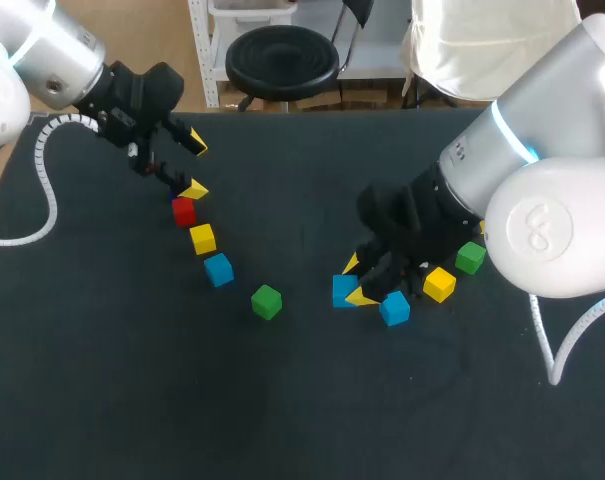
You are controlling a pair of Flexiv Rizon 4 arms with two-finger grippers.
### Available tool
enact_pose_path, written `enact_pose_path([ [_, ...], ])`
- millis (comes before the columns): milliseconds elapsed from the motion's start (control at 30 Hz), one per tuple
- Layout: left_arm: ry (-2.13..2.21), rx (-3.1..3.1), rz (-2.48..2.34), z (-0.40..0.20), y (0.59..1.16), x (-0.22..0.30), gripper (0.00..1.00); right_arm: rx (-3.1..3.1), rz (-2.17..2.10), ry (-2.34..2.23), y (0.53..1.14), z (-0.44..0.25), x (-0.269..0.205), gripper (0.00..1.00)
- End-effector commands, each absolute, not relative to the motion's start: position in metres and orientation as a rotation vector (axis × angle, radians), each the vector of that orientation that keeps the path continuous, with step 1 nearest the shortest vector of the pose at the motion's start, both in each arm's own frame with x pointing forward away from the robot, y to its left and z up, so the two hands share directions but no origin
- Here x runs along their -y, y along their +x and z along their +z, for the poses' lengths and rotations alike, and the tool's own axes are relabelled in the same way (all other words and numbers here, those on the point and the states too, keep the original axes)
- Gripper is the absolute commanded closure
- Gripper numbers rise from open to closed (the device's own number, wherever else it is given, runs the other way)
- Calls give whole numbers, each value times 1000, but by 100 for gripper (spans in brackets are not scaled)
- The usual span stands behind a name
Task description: Place the blue cubes, place green cubes on the blue cubes, place the yellow cubes on the green cubes, then place the red cubes on the yellow cubes, and place purple cube on the red cubes.
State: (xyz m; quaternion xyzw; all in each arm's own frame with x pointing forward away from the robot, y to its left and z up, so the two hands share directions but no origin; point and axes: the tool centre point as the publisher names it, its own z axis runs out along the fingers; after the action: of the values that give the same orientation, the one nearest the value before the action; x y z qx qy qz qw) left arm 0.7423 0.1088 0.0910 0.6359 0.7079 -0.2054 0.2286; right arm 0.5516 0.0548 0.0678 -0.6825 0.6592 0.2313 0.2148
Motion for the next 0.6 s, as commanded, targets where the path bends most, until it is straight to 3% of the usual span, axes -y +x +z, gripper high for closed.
enact_pose_path([
  [33,1751,-1948,-563,91,741,-109,0,-1828,644,-1893,552,68,-55,100],
  [600,1751,-1948,-563,91,741,-109,0,-1820,660,-1900,553,68,-57,100],
])
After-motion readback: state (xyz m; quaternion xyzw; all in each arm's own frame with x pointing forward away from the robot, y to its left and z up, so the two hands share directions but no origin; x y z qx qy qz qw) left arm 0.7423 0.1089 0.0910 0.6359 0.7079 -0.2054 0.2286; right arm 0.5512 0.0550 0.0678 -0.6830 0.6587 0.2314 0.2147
